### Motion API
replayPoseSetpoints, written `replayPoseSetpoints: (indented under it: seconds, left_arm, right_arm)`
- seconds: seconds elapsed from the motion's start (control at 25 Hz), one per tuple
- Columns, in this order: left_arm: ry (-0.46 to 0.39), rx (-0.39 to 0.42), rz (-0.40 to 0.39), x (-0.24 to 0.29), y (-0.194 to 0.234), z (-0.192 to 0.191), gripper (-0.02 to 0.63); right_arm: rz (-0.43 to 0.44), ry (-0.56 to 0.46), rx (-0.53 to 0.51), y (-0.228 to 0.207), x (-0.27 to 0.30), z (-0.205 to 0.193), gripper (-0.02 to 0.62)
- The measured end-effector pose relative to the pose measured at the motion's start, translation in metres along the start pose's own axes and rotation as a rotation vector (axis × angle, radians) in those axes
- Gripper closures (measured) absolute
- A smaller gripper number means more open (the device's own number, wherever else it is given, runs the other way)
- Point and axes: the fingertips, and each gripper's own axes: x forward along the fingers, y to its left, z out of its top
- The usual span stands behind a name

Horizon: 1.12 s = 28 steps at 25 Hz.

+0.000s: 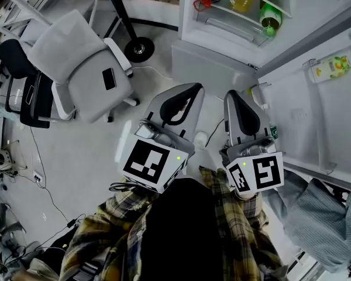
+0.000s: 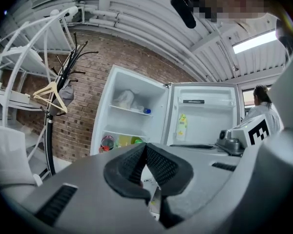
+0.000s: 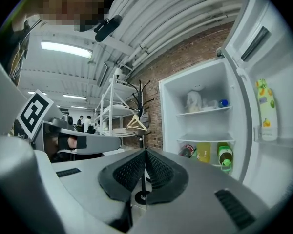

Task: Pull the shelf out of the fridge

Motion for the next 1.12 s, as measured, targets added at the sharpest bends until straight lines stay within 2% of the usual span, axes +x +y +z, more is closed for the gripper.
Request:
replayPoseSetpoints:
  seconds: [0.32,0.56,1.12]
  left_arm:
    - [0.0,-0.019,0.008,0.027,0.024,-0.001,0.603]
    - [-0.005,-0.014,0.005,0.068,0.037,0.007,0.603]
    - [-0.049,0.018,-0.016,0.199,0.047,0.047,0.603]
  right_arm:
    - [0.019,0.021,0.021,-0.013,0.03,-0.007,0.578]
    - [0.028,0.006,0.025,-0.04,0.059,-0.001,0.578]
    - [0.021,-0.055,-0.02,-0.156,0.111,0.039,0.578]
